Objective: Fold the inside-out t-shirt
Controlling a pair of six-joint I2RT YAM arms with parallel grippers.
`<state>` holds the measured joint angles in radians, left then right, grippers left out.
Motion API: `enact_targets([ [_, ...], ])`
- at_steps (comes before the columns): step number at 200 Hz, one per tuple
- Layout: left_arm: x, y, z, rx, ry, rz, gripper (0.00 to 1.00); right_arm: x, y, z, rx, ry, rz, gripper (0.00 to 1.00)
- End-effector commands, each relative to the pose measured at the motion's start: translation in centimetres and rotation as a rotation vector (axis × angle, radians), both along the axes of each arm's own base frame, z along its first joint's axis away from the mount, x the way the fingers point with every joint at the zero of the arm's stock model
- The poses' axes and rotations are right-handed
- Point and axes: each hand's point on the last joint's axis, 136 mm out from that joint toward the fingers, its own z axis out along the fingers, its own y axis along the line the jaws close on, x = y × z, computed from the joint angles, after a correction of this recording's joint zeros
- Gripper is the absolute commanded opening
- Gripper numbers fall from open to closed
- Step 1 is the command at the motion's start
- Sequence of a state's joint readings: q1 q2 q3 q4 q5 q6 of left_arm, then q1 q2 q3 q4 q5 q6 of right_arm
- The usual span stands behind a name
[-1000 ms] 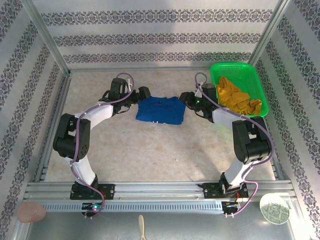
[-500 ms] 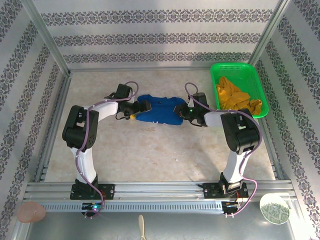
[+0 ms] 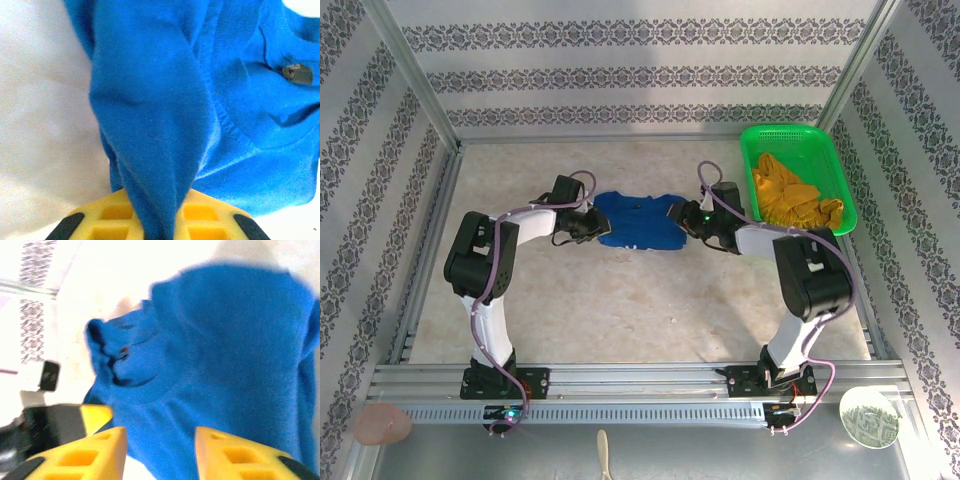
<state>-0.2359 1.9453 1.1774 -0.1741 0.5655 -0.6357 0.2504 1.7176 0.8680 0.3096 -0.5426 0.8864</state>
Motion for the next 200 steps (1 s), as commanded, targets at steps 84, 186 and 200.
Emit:
enact_targets([
  [84,4.3,22.3,3.5,0.359,0.029,0.117,0.05,-9.7,-9.0,7.2,-0.069,-0.091,-0.103,0.71],
  [186,4.8,32.4,13.7,0.468,-0.146,0.413,1.0,-11.9,-16.6,9.0,-0.438,-0.135,-0.298,0.98],
  [200,3.8,31.8,17.4,0.464,-0.267,0.467,1.0,-11.7,-18.6,8.9,-0.532,-0.136,-0.366,0.98],
])
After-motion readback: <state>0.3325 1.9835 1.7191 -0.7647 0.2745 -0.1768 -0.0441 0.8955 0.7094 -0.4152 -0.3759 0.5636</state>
